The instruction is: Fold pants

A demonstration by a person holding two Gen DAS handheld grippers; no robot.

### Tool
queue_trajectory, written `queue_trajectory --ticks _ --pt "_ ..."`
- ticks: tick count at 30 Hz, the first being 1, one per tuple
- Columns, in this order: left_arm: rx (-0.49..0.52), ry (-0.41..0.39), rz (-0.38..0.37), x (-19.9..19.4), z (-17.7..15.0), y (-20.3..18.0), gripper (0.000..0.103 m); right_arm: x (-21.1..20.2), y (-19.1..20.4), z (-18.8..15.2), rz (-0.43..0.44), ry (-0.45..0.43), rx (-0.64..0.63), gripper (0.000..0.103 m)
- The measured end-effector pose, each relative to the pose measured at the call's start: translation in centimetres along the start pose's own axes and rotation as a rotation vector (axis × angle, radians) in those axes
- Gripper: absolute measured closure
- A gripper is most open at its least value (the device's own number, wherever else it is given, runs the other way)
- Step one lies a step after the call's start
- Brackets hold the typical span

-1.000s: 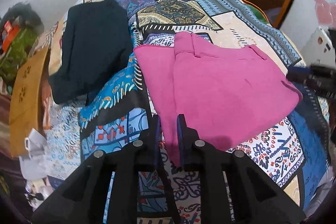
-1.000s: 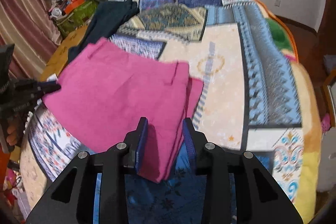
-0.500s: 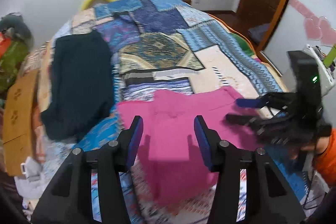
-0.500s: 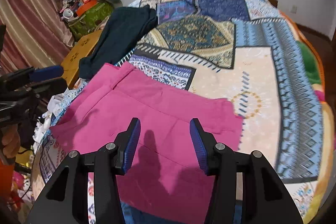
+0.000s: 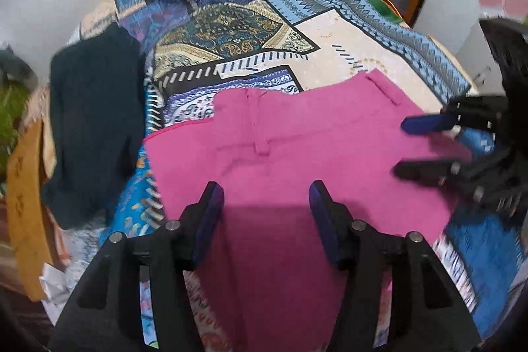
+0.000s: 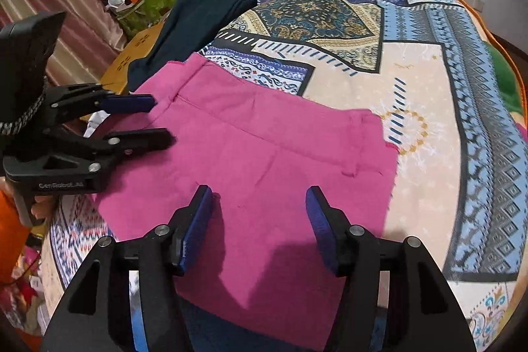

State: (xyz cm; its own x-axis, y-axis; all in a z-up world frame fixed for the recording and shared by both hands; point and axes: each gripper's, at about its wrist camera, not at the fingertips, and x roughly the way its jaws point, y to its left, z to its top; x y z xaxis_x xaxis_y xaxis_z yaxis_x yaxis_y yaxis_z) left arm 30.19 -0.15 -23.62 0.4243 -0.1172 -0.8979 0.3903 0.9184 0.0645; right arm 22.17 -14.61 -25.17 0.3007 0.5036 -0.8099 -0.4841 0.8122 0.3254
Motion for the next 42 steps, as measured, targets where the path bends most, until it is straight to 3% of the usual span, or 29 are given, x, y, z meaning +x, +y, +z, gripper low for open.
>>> queue_trajectory --ticks 14,21,25,30,36,42 --pt "-0.085 0.000 0.010 -3.2 -4.1 2.5 0.039 -3.2 -3.4 -4.6 -0.013 -0.014 0.111 0.043" --pt "-0.132 0.010 0.011 -4.1 -5.1 3.7 0.039 -4.1 -3.4 -4.3 -0.016 0.003 0.124 0.041" --pt "-0.158 0.003 0.026 -4.5 -4.4 4.2 0.040 -5.0 -3.5 -3.3 -0.029 -0.032 0.128 0.040" --pt "-0.223 -0.024 -0.037 -4.9 -2.5 4.8 0.040 -5.0 -3.6 -2.1 -0.052 -0.070 0.128 0.040" --pt "-0.330 0.037 -0.147 -1.8 0.3 5.7 0.040 -3.0 -5.0 -0.9 -0.109 -0.066 0.150 0.041" --pt "-0.320 0.100 -0.160 1.4 1.7 5.5 0.040 -0.7 -6.7 -0.3 -0.113 -0.023 0.190 0.041"
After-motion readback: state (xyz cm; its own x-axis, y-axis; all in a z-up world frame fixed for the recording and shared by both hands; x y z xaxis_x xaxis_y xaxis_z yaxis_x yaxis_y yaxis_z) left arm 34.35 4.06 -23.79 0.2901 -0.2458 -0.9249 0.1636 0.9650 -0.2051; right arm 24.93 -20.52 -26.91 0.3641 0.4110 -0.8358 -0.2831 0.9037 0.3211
